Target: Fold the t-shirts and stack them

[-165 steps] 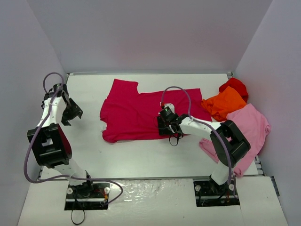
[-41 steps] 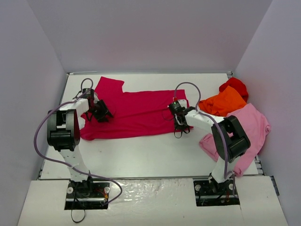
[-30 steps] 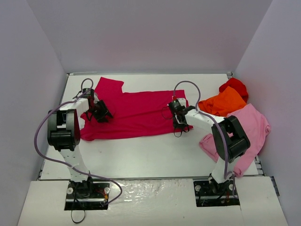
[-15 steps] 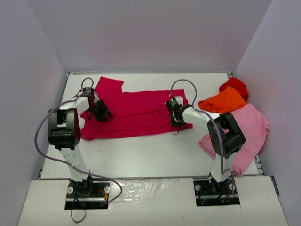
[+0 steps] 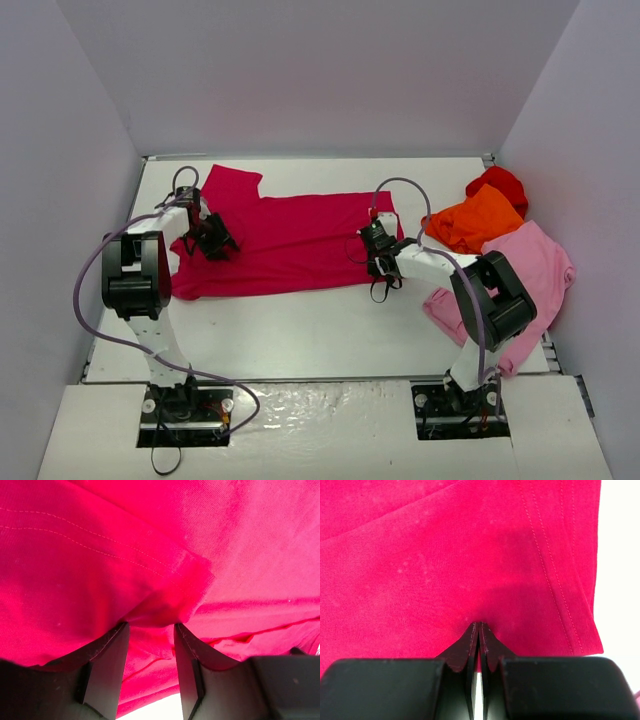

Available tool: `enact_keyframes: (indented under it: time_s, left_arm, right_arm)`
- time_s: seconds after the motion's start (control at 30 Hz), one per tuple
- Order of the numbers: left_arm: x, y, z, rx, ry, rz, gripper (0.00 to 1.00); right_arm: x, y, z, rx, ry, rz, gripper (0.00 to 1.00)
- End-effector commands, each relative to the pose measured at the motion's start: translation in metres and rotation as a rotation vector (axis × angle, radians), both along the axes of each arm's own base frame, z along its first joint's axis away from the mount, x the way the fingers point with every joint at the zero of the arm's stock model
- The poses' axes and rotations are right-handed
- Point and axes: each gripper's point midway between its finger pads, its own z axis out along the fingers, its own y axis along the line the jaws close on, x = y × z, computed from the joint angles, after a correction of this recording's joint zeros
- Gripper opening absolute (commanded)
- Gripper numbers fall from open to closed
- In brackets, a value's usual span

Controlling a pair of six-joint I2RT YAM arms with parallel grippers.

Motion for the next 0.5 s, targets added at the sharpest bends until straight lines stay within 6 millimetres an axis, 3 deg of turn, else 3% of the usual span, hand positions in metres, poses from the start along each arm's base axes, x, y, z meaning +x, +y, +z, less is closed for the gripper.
enact_keyframes:
  time_s: [0.0,0.2,0.27,0.3,0.4,0.47]
  left_arm:
    - [-0.003,0.022,0.000,0.104,0.006,0.009,0.39]
    - [-0.004,0.024,0.006,0.122,-0.028,0.026,0.39]
    - [0.009,0.023,0.035,0.114,-0.162,0.044,0.39]
    - [0.009,0.022,0.043,0.110,-0.202,0.055,0.42]
    - [0.021,0.020,0.096,0.097,-0.374,0.056,0.45]
    - [0.022,0.021,0.121,0.106,-0.425,0.050,0.47]
  right_arm:
    - [-0.082,-0.049,-0.042,-0.171,0.289,-0.028,0.00]
    - [-0.084,-0.052,-0.041,-0.178,0.295,-0.053,0.00]
    - [-0.084,-0.051,-0.042,-0.178,0.297,-0.055,0.00]
    - [-0.085,-0.052,-0.043,-0.178,0.302,-0.056,0.00]
    - [-0.086,-0.052,-0.045,-0.181,0.311,-0.055,0.00]
    - [-0.086,-0.051,-0.046,-0.180,0.314,-0.050,0.00]
